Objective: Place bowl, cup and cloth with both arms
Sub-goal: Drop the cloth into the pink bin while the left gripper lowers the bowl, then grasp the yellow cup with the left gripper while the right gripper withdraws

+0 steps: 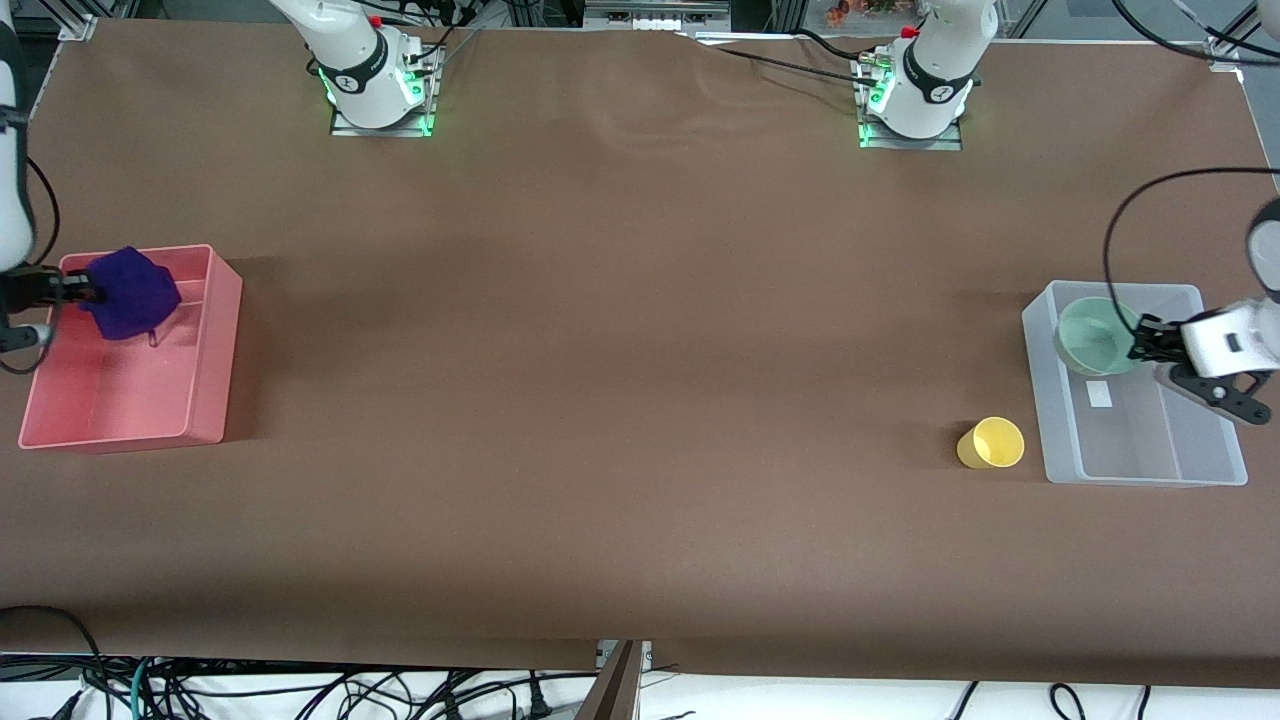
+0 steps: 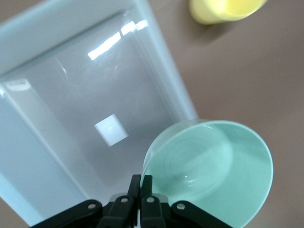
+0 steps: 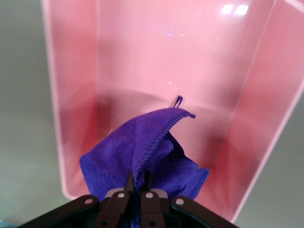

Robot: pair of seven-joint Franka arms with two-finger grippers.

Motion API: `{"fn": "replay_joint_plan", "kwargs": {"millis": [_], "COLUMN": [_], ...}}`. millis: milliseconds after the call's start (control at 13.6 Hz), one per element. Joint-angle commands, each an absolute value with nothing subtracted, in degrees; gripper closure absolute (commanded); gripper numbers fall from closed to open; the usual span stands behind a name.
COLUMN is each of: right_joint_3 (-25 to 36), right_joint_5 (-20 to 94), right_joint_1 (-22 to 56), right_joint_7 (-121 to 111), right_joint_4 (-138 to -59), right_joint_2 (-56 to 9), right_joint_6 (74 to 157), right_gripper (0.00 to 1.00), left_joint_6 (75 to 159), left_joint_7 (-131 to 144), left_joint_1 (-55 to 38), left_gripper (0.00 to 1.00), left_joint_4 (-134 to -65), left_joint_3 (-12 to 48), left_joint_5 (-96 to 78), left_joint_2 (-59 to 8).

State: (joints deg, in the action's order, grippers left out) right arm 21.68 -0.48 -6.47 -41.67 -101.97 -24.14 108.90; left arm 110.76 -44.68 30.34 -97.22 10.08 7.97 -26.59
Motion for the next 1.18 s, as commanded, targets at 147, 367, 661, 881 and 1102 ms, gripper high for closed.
{"fn": "replay_joint_plan", "kwargs": {"millis": [147,367,661,881,1102], "right_joint_3": [21.71,21.27,15.14,5.31,0.11], "right_joint_5": [0.87,3.87,2.38,-4.39,-3.34], "right_joint_1": [-7.47,-7.3,-6.68,-6.33,-6.33], "right_joint_7": [-42.72,-42.89,-35.2,-15.8,-7.12], "right_joint_4": [-101.52,-97.05,-90.46,-87.19,-87.01], "right_joint_2": [-26.46,-24.88,-19.96,-14.7,-8.89], "right_joint_6": [112.67,111.36,102.33,92.14,87.12], "right_gripper": [0.09,0.0,0.0,0.0,0.0], "left_joint_6": [116.61,116.63,113.3,106.81,106.78], "left_joint_7": [-48.6,-47.99,-46.76,-46.58,-45.36], "left_joint_1": [34.36,34.63,32.71,23.24,15.05], "left_gripper": [1.0,0.0,0.0,0.0,0.0], "left_joint_4": [-89.64,-88.77,-87.81,-78.78,-76.64], "left_joint_3": [11.07,11.07,12.3,11.96,11.78], "left_joint_5": [13.09,13.01,12.48,12.3,12.74], "left_joint_2": [-37.87,-38.24,-32.8,-32.25,-34.88]}}
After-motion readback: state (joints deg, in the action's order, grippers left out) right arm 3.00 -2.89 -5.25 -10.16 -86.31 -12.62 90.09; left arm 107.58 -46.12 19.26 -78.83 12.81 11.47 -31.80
